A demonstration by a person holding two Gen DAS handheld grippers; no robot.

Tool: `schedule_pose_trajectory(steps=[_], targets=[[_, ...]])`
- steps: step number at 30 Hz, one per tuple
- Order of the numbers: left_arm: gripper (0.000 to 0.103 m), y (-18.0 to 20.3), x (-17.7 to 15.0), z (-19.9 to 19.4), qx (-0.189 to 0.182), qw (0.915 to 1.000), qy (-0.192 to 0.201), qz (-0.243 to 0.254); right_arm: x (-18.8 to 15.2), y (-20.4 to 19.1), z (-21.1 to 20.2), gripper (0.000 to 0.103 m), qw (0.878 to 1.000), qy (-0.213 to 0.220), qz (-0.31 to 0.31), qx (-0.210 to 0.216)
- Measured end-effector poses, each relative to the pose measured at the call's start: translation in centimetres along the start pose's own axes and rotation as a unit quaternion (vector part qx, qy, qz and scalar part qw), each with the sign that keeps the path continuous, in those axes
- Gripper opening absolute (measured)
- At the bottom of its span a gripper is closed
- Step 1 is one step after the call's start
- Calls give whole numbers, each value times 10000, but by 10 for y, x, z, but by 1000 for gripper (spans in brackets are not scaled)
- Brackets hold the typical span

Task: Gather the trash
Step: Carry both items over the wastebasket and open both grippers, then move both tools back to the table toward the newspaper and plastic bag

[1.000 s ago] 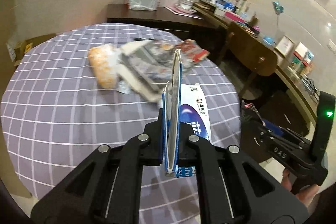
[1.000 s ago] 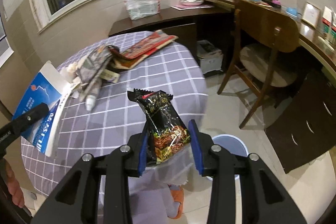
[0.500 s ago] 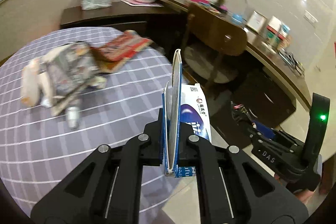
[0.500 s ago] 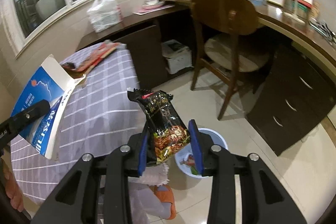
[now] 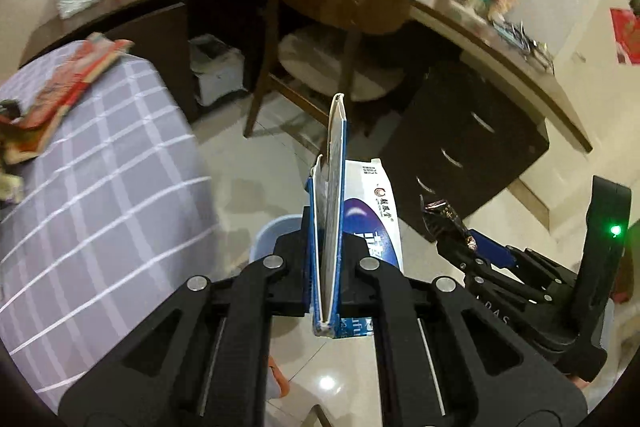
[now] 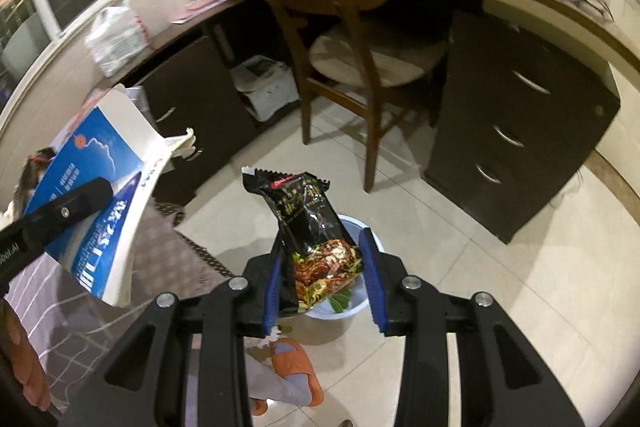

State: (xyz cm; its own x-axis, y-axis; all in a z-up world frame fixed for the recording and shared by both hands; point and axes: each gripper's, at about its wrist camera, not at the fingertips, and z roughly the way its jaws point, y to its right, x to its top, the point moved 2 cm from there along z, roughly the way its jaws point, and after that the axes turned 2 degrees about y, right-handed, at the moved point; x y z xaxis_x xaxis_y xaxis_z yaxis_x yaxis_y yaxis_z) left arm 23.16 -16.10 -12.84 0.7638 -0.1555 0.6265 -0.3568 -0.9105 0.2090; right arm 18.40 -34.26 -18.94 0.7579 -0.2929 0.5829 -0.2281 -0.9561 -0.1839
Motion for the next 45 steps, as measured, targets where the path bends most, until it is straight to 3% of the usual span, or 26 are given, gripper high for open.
schedule_pose_trajectory(steps=[4, 7, 11, 17, 19, 20, 21, 34, 45], targets=[[8, 16, 3, 35, -27, 9995, -237, 226, 0, 17, 12, 36, 9998, -101, 177, -78], [15, 25, 5, 60, 87, 9981, -416, 442, -1, 27, 24, 36, 9994, -210, 272, -109], [49, 27, 6, 77, 195, 9971, -512, 536, 0, 30, 38, 36, 9989, -354, 290, -98], [49, 13, 7, 75, 391, 9966, -509, 509, 10, 18, 56, 37, 9989, -431, 177, 85], [49, 10, 8, 72, 528, 9961, -461, 534, 14, 13, 61, 46, 9987, -446, 200, 148], [49, 9, 8, 71, 555, 9960, -450, 538, 16, 12, 61, 61, 9988, -418, 203, 154], [49, 8, 8, 69, 560, 9960, -442, 532, 16, 11, 60, 63, 9991, -350, 192, 157], [49, 11, 4, 44, 499, 9968, -307, 548, 10, 8, 31, 63, 9998, -200, 24, 74], [52, 8, 0, -10, 434, 9978, 113, 489, 7, -15, -17, 63, 9996, 215, -137, 97]])
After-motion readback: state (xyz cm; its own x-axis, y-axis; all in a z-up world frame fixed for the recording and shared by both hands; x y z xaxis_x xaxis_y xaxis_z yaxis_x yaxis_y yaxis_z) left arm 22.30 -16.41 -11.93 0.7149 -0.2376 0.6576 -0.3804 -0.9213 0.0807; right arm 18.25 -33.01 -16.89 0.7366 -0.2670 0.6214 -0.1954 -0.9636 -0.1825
